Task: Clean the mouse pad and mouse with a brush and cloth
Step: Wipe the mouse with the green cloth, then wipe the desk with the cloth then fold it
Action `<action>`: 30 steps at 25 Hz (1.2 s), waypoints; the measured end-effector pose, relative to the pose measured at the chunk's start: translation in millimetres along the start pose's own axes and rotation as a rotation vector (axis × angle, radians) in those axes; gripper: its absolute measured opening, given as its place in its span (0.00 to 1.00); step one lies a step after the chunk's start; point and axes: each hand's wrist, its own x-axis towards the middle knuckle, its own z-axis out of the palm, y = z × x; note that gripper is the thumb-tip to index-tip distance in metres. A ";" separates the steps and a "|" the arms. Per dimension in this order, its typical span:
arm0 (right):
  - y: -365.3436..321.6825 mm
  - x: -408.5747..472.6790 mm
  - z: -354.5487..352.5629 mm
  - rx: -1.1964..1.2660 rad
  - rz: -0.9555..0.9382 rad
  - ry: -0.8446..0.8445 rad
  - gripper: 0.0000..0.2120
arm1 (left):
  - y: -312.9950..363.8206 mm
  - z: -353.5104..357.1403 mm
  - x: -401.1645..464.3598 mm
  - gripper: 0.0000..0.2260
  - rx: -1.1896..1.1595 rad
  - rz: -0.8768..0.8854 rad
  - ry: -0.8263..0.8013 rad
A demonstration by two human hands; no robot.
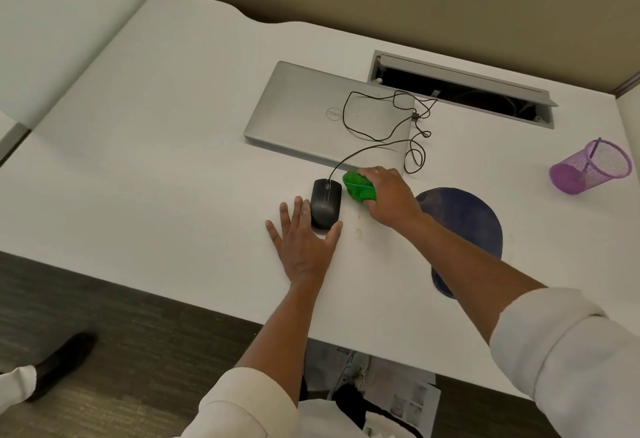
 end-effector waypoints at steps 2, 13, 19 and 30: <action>-2.4 -13.9 2.0 -0.002 -0.022 -0.044 0.32 | -0.8 -0.7 -1.5 0.38 -0.006 0.006 0.000; -2.2 12.7 -14.9 0.137 -0.022 -0.042 0.29 | -1.4 -0.8 -1.1 0.38 0.000 0.020 -0.004; 6.4 -65.3 8.8 0.075 -0.027 -0.135 0.28 | -3.0 -0.7 -2.0 0.39 -0.010 0.021 -0.007; 13.6 -54.8 2.5 0.042 0.213 -0.033 0.36 | -29.9 -11.9 -7.1 0.44 0.031 0.116 -0.108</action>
